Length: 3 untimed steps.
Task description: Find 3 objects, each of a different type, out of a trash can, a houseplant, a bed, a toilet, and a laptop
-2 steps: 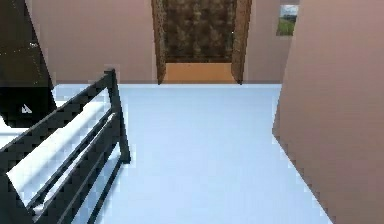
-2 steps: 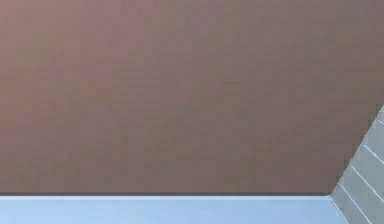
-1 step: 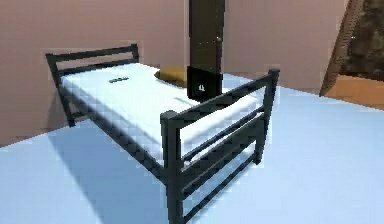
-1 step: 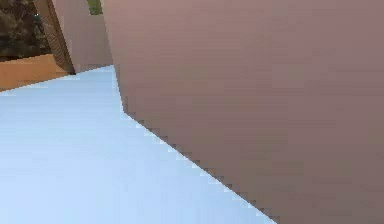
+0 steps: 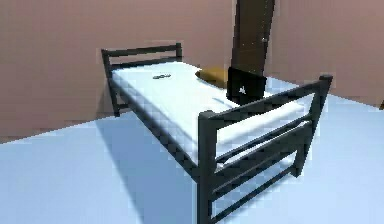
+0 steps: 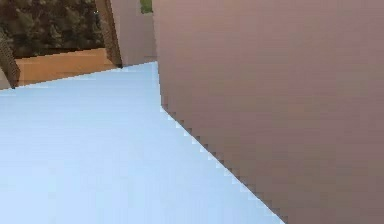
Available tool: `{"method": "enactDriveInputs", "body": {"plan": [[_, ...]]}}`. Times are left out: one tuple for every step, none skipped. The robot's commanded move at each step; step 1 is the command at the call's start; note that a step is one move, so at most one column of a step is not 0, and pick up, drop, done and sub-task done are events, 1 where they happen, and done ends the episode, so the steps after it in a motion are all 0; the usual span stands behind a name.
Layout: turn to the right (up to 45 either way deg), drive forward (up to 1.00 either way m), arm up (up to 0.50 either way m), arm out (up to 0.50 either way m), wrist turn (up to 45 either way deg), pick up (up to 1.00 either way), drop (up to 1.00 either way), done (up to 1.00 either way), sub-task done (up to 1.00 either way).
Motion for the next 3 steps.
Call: {"method": "enactDriveInputs", "body": {"plan": [[0.0,0.00,0.00,0.00,0.0,0.00,0.00,0.00,1.00],[45.0,0.00,0.00,0.00,0.0,0.00,0.00,0.00,0.00],[9.0,0.00,0.00,0.00,0.0,0.00,0.00,0.00,0.00]]}}
